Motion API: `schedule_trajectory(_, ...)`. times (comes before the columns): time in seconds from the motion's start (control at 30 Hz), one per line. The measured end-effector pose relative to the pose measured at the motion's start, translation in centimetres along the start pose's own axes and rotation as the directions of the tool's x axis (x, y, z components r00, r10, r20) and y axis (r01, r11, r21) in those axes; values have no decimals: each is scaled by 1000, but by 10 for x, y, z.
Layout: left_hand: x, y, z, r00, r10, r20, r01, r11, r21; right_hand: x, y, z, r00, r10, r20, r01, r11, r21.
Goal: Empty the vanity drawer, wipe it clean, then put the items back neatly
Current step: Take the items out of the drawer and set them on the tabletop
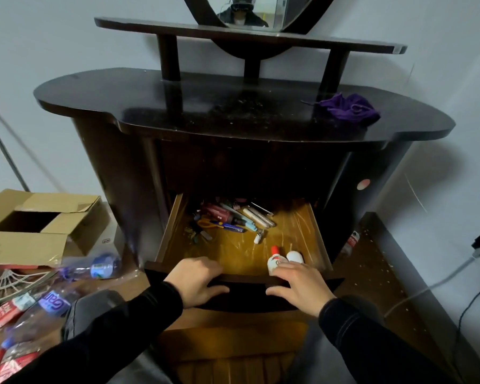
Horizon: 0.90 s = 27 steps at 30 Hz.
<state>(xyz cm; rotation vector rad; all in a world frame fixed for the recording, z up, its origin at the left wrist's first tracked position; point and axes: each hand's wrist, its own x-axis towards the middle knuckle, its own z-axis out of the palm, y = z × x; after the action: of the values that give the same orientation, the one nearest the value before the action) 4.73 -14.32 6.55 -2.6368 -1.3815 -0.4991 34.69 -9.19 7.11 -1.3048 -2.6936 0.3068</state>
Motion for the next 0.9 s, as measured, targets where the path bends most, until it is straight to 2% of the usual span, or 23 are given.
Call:
schedule_trajectory(0.1,-17,18,-1,999,16,-47,-16,1000,4,-21,-9,3,1000,-17,11,17,1000,21)
schedule_trajectory(0.4,-44,53,-5,1000,-24,12,25,999,-31,-57,-22,10,999,-30,36,26,995,94)
schedule_trajectory(0.43,-44,54,-5,999,-32,25,33,999,-26,-57,-22,9,998,-20,54,14,994,106)
schedule_trajectory(0.5,-39,52,-7,987,-82,139,92,994,-62,-54,-20,6,993,26,114,-42,989,139)
schedule_trajectory(0.57,-30,43,-9,936,-138,323,186,975,-123,-48,-16,-2,970,72,233,-128,964,233)
schedule_trajectory(0.63,-17,34,-10,879,-169,445,294,928,-229,-38,-11,-11,943,69,326,-201,897,393)
schedule_trajectory(0.73,11,25,-4,833,-219,508,441,817,-372,-16,-1,-18,952,132,277,-262,821,507)
schedule_trajectory(0.8,31,18,10,813,-244,529,483,790,-378,3,10,-15,936,243,255,-338,826,452)
schedule_trajectory(0.9,58,7,34,723,-275,634,588,726,-356,30,25,1,877,368,310,-459,834,306)
